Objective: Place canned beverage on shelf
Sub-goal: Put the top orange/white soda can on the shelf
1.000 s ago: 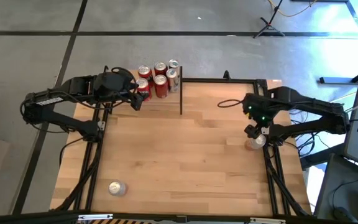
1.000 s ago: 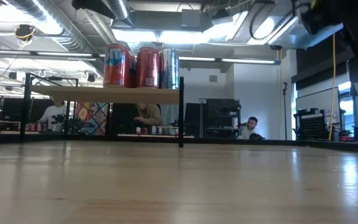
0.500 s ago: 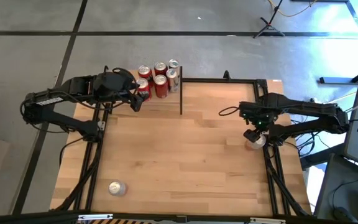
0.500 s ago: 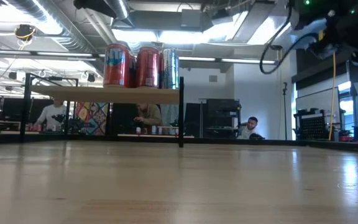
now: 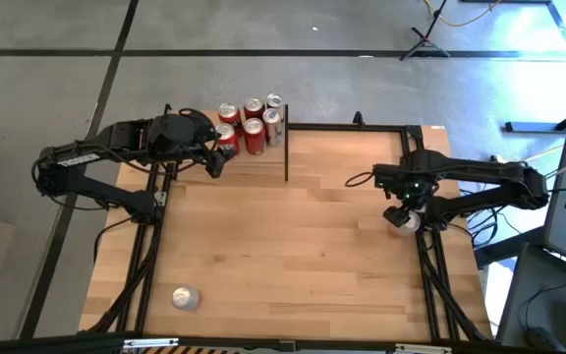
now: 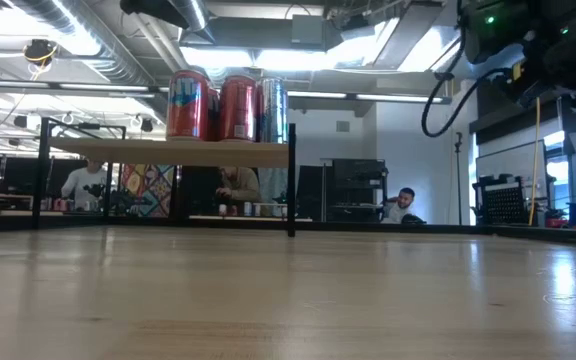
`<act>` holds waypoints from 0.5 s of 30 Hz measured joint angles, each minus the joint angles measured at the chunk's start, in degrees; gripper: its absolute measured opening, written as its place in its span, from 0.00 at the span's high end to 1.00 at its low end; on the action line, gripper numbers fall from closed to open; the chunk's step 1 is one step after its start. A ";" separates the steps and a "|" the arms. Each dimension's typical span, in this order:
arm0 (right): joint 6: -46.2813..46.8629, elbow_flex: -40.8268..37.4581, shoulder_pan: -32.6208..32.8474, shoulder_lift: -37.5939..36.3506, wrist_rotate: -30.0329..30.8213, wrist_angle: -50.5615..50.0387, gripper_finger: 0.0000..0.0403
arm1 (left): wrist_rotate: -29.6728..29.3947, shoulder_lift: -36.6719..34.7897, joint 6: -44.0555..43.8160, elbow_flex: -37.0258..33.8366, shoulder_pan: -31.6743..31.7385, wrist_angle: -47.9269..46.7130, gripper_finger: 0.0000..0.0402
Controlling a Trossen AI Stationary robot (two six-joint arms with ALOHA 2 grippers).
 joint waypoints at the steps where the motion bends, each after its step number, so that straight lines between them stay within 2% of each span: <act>1: -0.18 0.00 0.00 0.68 0.55 0.01 0.24 | 0.00 0.00 0.00 0.00 0.00 0.00 0.14; 11: -1.66 -0.17 0.02 6.35 -0.66 0.09 0.24 | -0.02 0.00 0.00 0.00 0.00 0.02 0.14; 15: -1.55 -2.95 0.02 7.06 -2.55 0.10 0.24 | -0.03 0.00 0.00 0.00 0.00 0.03 0.14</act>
